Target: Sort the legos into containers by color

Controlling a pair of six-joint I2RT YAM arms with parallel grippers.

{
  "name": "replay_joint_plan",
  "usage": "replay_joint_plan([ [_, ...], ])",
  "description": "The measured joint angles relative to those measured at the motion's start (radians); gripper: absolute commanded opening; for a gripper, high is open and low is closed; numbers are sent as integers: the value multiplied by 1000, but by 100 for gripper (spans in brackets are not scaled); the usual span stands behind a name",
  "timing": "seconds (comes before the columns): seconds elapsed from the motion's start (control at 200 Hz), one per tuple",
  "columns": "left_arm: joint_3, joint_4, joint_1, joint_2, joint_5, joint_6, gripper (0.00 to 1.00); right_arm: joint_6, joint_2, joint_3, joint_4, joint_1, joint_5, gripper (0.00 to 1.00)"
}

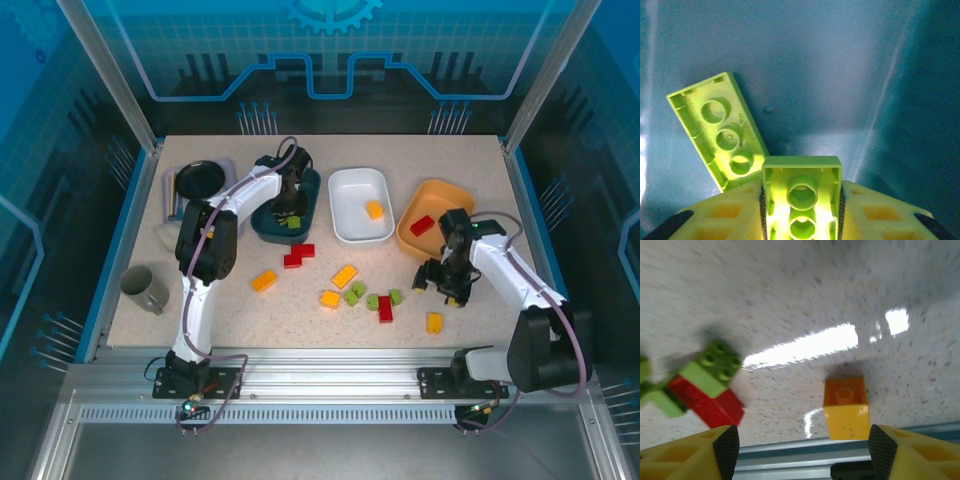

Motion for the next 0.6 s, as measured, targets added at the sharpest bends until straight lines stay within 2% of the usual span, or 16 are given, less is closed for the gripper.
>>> replay_joint_plan([
  [0.095,0,1,0,0,16,16,59,18,55,-51,-8,-1,1,72],
  [0.215,0,0,0,0,27,10,69,30,101,-68,-11,0,1,71],
  [0.335,0,0,-4,-7,26,9,71,37,122,-68,-11,7,3,67],
  [0.41,0,0,-9,-22,26,0,71,45,143,-68,-10,20,5,61],
  [0.555,-1,0,-31,-98,26,-24,72,51,192,-70,2,35,-1,54],
  [0.6,-2,0,-39,-129,26,-35,72,49,209,-71,9,35,0,49],
])
